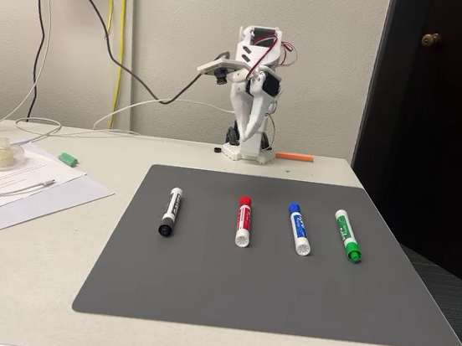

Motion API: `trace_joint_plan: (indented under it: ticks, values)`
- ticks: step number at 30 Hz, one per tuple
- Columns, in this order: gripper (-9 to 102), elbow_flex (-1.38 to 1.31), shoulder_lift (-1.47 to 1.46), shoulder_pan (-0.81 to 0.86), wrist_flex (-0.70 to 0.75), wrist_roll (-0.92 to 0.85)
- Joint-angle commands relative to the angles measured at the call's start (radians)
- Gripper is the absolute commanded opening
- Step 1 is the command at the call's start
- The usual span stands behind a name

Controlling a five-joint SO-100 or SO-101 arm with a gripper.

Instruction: Pick up the red marker.

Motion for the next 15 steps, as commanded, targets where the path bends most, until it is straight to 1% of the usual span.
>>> trace_joint_plan:
  ticks: [1, 4, 6, 8, 11, 15]
  values:
    - [0, -0.061, -0.026, 0.012, 0.014, -0.164]
    - [0, -0.061, -0.067, 0.029, 0.009, -0.324]
    - [0, -0.061, -0.097, 0.038, -0.002, -0.388]
    - [0, -0.061, -0.124, 0.040, -0.028, -0.413]
    - [0, -0.063, -0.161, 0.028, -0.026, -0.466]
    - [0, -0.067, -0.219, -0.006, -0.035, -0.465]
